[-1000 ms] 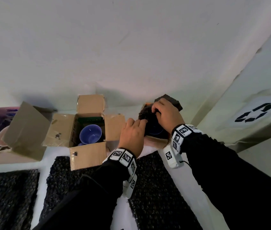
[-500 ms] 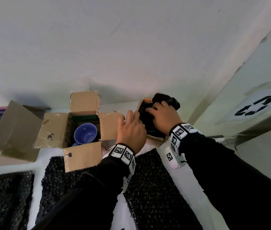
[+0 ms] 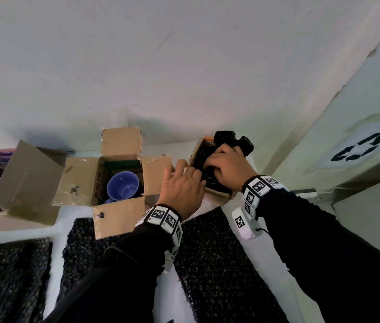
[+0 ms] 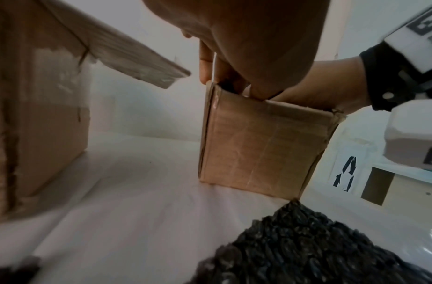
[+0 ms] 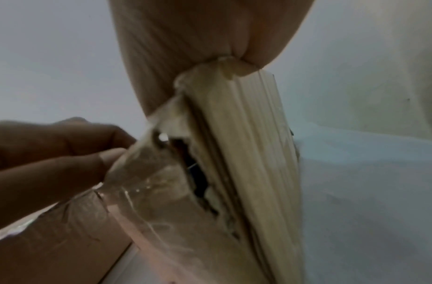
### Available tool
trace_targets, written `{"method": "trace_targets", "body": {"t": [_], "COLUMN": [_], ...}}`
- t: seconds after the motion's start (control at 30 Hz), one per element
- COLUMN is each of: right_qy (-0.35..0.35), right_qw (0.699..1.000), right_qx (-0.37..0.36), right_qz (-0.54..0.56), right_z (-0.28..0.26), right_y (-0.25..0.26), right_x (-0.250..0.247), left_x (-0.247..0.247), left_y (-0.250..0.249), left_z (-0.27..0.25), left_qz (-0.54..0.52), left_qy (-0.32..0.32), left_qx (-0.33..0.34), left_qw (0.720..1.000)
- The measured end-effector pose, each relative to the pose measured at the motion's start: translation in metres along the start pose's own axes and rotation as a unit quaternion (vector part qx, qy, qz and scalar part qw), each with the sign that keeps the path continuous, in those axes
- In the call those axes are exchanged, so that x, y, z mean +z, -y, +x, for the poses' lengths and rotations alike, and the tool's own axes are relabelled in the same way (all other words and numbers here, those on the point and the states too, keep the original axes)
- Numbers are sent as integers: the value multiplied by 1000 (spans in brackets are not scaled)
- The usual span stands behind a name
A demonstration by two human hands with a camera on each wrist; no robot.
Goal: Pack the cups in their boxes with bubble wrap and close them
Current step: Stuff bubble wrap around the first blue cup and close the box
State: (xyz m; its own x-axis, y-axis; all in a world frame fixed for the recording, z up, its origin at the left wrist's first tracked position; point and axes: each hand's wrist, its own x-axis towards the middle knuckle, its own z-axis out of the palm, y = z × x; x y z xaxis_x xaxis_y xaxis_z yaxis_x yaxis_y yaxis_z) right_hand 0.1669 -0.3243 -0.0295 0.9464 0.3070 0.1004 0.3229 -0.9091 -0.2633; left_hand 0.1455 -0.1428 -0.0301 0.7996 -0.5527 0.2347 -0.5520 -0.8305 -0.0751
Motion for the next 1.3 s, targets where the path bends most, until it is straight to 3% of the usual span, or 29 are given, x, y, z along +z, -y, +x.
{"method": "trace_targets", "body": {"t": [0.1,0.3,0.47,0.6,0.8,0.9,1.07,1.2,1.3], "right_qy": [-4,55,104,126,143,140,82,75,2], "right_qw": [1000,997,992,989,984,982,992,994,996], "right_qx": [-16,-23,14,68,97,98,82,75,34], "right_qz": [-9,-43,-64,-39,-51,-74,-49,-33,-78], "right_z": [0,3,9,15,20,21,12,12,10], "right_y": [-1,0,6,8,10,11,6,7,14], "right_x": [1,-2,-5,-7,-5,0,2,-2,-5], "left_x": [4,1,11,9,6,7,6,8,10], "left_y": [9,22,25,23,24,24,21,18,16], "left_z": [0,-3,-15,-13,-10,-12,-11,-9,-8], "left_qz": [5,-4,34,73,36,63,40,58,79], "left_qy": [-1,-10,33,10,-11,10,-25,-21,-18], "left_qx": [18,75,92,81,102,88,80,80,81], "left_qw": [1000,997,995,994,994,994,996,995,993]}}
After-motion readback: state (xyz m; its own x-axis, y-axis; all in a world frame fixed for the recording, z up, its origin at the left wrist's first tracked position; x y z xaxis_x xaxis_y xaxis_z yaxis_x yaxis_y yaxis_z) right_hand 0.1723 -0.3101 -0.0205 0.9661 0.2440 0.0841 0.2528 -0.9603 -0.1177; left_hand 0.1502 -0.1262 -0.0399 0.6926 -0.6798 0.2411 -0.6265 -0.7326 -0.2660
